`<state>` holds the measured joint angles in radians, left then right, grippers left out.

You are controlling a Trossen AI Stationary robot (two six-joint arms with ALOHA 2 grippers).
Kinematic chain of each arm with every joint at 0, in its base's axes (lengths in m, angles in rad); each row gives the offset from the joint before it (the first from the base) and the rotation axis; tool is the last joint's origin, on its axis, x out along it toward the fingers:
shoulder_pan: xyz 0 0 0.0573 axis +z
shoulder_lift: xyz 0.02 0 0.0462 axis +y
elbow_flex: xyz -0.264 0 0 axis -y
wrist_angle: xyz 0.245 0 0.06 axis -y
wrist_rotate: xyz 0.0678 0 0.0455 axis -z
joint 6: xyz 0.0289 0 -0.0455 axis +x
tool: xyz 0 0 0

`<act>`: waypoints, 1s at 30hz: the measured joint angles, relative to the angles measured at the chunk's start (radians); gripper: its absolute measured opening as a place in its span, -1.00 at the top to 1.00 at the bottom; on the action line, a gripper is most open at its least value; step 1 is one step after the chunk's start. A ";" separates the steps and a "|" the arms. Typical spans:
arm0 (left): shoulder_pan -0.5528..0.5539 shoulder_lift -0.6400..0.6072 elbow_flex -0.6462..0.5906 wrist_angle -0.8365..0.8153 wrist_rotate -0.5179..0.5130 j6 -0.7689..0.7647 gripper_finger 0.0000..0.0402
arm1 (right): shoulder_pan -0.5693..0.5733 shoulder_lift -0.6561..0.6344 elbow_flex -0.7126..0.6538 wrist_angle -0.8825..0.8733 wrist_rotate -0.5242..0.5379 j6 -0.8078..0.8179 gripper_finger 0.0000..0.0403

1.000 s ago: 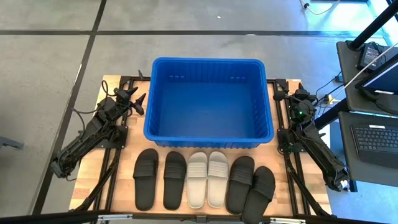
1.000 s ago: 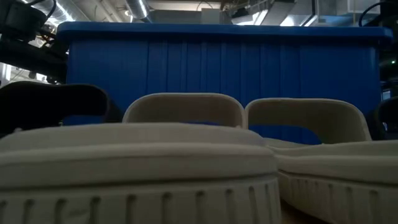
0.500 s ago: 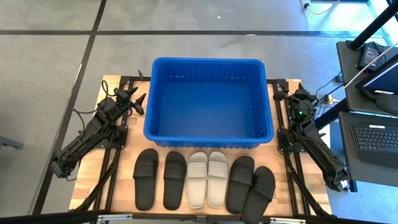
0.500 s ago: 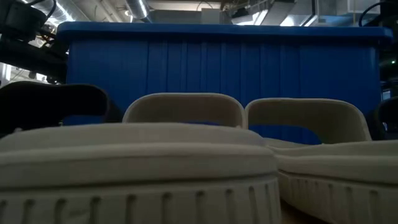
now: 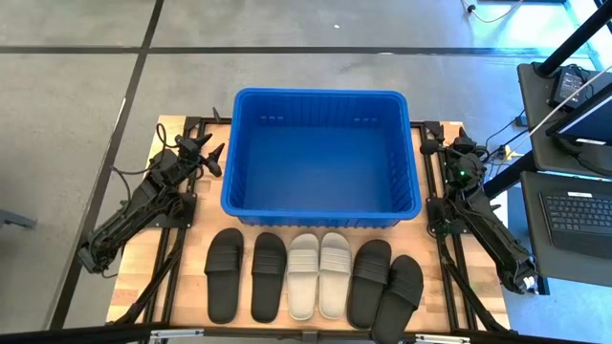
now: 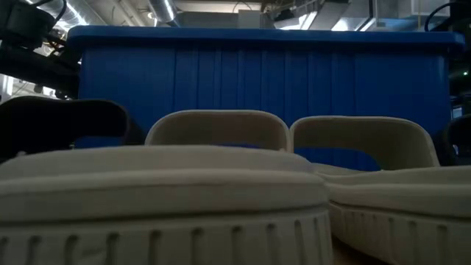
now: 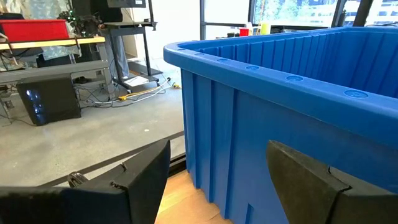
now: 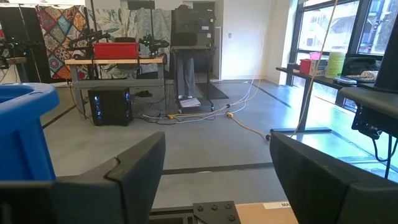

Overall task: Pick and place slides into bin
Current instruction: Put the black slipper into the blue container

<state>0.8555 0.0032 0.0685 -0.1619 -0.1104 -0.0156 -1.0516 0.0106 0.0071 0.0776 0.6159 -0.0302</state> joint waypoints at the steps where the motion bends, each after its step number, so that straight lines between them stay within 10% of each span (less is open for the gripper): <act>1: 0.000 0.000 0.000 0.000 0.000 0.000 -0.30 | 0.000 0.000 0.000 0.000 0.000 0.000 -0.44; 30: 0.000 0.000 0.000 -0.003 0.052 -0.007 -0.30 | 0.000 0.000 0.000 0.006 0.000 -0.002 -0.44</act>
<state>0.8555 0.0032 0.0681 -0.1646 -0.0582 -0.0231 -1.0515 0.0105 0.0071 0.0841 0.6163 -0.0326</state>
